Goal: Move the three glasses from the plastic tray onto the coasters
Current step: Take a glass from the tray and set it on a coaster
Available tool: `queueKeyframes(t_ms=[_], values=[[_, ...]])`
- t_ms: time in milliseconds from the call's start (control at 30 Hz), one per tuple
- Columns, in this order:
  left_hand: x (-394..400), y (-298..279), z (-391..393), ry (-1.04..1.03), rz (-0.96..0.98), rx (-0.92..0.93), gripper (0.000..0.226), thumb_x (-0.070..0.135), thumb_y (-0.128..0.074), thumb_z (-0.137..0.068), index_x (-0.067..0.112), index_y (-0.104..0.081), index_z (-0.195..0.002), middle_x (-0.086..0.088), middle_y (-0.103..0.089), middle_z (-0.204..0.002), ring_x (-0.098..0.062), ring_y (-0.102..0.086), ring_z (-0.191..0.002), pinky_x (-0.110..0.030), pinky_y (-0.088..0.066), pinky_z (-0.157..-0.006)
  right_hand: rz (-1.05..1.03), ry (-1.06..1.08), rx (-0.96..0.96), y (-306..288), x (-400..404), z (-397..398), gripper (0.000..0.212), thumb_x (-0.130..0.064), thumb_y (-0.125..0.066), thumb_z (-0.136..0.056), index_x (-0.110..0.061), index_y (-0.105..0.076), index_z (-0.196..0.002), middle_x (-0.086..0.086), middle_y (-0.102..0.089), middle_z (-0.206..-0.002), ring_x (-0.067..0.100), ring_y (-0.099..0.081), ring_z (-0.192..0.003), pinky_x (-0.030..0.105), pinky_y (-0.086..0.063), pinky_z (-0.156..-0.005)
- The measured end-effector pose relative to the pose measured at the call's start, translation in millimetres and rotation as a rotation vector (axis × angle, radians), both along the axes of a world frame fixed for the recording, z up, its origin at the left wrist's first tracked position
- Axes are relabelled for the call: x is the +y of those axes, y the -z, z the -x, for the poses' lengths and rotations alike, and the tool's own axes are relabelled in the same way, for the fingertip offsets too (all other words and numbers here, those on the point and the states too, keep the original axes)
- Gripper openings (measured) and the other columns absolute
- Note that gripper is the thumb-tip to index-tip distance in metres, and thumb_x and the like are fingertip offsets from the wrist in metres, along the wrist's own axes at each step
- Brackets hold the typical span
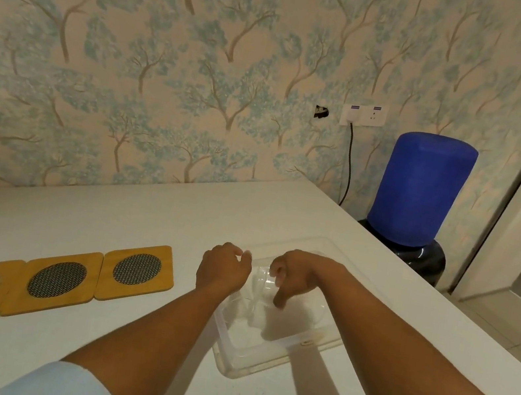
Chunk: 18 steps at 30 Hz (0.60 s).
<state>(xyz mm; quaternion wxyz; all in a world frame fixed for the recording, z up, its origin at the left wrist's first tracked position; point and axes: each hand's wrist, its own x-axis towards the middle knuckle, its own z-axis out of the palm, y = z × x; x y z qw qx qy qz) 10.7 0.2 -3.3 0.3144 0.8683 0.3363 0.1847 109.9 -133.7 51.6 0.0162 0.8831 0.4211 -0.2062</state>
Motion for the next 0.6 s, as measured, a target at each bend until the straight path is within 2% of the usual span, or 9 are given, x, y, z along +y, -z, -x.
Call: queueKeyframes(t_ms=[67, 133, 200, 267, 367, 533, 600], values=[[-0.2, -6.5, -1.3, 0.036, 0.084, -0.020, 0.044, 0.051, -0.044, -0.094, 0.018, -0.072, -0.100, -0.007, -0.073, -0.104, -0.027, -0.066, -0.096, -0.034, -0.050, -0.074, -0.031, 0.015, -0.002, -7.8, 1.6, -3.2, 0.087, -0.048, -0.080, -0.056, -0.020, -0.054, -0.134, -0.006, -0.058, -0.116, 0.019, -0.057, -0.104, 0.039, -0.051, -0.093], [0.2, -12.7, -2.6, 0.070, 0.253, -0.077, 0.047, 0.055, -0.043, -0.095, 0.017, -0.069, -0.084, -0.008, -0.073, -0.096, -0.027, -0.067, -0.089, -0.036, -0.053, -0.076, -0.088, 0.040, -0.006, -14.5, 4.0, -5.4, 0.088, -0.051, -0.078, -0.054, -0.021, -0.054, -0.133, -0.006, -0.058, -0.112, 0.020, -0.057, -0.104, 0.036, -0.051, -0.089], [1.0, -18.6, -2.8, 0.099, 0.519, -0.160, 0.047, 0.059, -0.046, -0.094, 0.017, -0.069, -0.092, -0.005, -0.073, -0.096, -0.025, -0.070, -0.089, -0.038, -0.057, -0.083, -0.166, 0.066, -0.008, -19.3, 7.6, -6.2, 0.086, -0.053, -0.077, -0.054, -0.023, -0.054, -0.132, -0.005, -0.058, -0.111, 0.020, -0.057, -0.102, 0.032, -0.049, -0.082], [3.9, -25.3, -0.6, 0.130, 0.677, -0.227, 0.051, 0.063, -0.049, -0.091, 0.017, -0.070, -0.101, -0.003, -0.074, -0.099, -0.022, -0.072, -0.089, -0.031, -0.059, -0.077, -0.267, 0.091, 0.006, -22.1, 12.6, -4.6, 0.085, -0.053, -0.077, -0.056, -0.022, -0.054, -0.132, -0.003, -0.061, -0.113, 0.020, -0.058, -0.101, 0.030, -0.047, -0.080], [10.5, -36.8, 4.3, 0.165, 0.730, -0.275, 0.058, 0.068, -0.056, -0.084, 0.017, -0.069, -0.109, -0.002, -0.073, -0.102, -0.022, -0.073, -0.091, -0.027, -0.060, -0.072, -0.434, 0.124, 0.050, -24.4, 21.4, 1.9, 0.085, -0.052, -0.078, -0.058, -0.020, -0.054, -0.133, -0.001, -0.065, -0.121, 0.019, -0.060, -0.101, 0.030, -0.048, -0.081], [31.3, -55.0, 15.6, 0.163, 0.691, -0.321, 0.064, 0.064, -0.073, -0.074, 0.014, -0.066, -0.113, -0.005, -0.070, -0.108, -0.024, -0.071, -0.095, -0.037, -0.060, -0.085, -0.639, 0.123, 0.078, -27.8, 42.5, 16.6, 0.077, -0.051, -0.078, -0.064, -0.016, -0.057, -0.130, -0.001, -0.067, -0.118, 0.016, -0.061, -0.099, 0.027, -0.047, -0.080], [42.2, -59.7, 21.4, 0.143, 0.675, -0.356, 0.065, 0.060, -0.079, -0.070, 0.012, -0.067, -0.113, -0.005, -0.071, -0.107, -0.021, -0.071, -0.094, -0.034, -0.060, -0.084, -0.718, 0.109, 0.084, -30.1, 53.6, 23.6, 0.071, -0.050, -0.077, -0.065, -0.017, -0.060, -0.126, -0.001, -0.067, -0.113, 0.018, -0.063, -0.099, 0.029, -0.050, -0.081]])
